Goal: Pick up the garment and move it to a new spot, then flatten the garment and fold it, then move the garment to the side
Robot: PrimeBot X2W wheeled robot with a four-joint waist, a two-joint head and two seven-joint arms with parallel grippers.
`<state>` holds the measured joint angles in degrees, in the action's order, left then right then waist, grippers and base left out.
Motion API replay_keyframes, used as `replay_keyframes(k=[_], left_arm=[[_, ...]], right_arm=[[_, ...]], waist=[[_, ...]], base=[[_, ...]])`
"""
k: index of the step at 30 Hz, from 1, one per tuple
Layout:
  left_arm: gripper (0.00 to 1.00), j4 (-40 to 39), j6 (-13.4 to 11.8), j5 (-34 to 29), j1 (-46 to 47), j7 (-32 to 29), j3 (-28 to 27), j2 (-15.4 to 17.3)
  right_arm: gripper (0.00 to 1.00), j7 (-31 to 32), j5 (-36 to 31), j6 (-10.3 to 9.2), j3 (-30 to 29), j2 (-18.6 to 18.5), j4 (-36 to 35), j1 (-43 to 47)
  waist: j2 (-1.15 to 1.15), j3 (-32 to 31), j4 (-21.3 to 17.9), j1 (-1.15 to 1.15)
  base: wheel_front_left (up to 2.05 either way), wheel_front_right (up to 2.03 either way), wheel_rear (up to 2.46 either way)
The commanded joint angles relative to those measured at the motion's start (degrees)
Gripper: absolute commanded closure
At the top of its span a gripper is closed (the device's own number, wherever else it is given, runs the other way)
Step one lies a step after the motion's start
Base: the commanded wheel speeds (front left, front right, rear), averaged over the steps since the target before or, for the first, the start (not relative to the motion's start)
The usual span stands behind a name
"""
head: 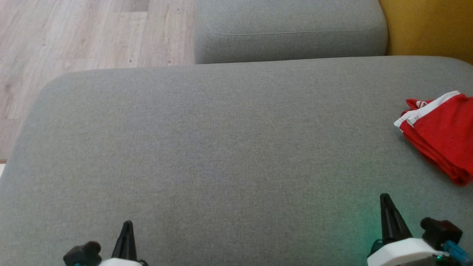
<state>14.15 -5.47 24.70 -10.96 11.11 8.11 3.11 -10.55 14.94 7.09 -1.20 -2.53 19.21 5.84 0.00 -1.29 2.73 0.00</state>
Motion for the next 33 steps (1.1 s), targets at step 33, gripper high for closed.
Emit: replay_keyframes(k=[33], left_arm=[[1.0, -1.24, 4.33, 22.96, 7.02, -4.57, -4.27, 1.21]], right_arm=[[1.0, 5.62, 25.17, 0.18, -1.88, -0.18, -3.12, -5.95]], waist=[[0.0, 0.47, -0.86, 0.0]], base=[[0.0, 0.0, 0.0]])
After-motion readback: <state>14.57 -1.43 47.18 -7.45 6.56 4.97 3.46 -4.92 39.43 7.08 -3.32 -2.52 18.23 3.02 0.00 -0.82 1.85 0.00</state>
